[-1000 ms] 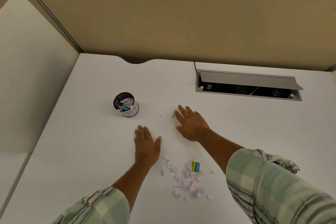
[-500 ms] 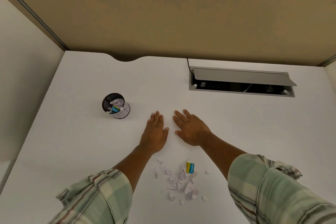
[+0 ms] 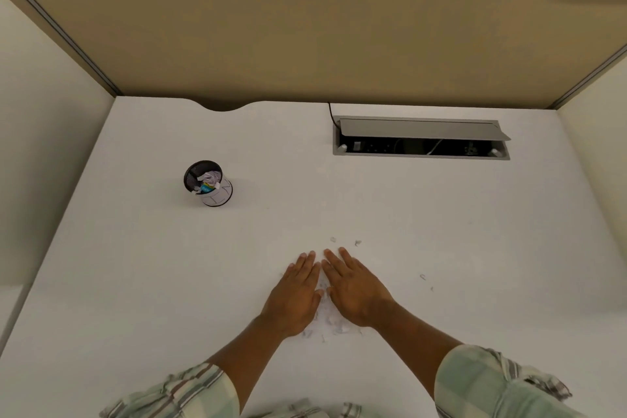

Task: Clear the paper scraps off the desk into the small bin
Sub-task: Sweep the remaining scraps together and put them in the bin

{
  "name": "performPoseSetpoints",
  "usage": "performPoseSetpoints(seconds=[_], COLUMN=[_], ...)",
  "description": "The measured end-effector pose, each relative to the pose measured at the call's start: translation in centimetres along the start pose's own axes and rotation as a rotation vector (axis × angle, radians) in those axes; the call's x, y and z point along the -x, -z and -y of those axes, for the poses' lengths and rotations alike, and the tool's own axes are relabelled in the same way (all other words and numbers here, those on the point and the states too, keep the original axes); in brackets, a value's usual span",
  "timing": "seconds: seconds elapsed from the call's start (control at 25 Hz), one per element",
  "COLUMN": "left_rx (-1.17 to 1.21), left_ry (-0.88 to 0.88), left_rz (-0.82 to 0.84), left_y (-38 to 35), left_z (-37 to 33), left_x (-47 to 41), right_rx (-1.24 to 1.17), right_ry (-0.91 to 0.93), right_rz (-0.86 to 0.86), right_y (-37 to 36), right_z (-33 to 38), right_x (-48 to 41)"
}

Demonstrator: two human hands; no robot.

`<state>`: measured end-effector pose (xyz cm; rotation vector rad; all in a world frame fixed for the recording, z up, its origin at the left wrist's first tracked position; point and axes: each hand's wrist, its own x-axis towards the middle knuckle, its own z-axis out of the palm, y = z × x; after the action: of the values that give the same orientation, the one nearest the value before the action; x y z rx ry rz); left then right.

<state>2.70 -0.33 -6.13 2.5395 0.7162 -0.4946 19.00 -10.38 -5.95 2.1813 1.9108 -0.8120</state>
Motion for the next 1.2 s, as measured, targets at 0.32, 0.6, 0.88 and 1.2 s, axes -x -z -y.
performPoseSetpoints(seconds=[0.32,0.6,0.88,1.2], left_rx=[0.092,0.095,0.437,0.449], left_ry=[0.103,0.27,0.272,0.406], left_rz=[-0.1,-0.079,-0.247,-0.178], left_y=[-1.9,-2.3,-2.5,-3.3], left_z=[0.4,-1.2,-2.0,-1.2], left_x=[4.9,5.3,4.2,3.8], right_rx=[-0.141,-0.019,-0.101,-0.24], right_ry=[-0.069,-0.121,-0.068,-0.16], right_rz=[-0.044,0.081,-0.058,-0.111], right_y=[-0.5,-0.9,-1.5,-2.1], right_z=[0.6,2.9,6.0,6.0], right_x=[5.2,5.0,2.7,1.3])
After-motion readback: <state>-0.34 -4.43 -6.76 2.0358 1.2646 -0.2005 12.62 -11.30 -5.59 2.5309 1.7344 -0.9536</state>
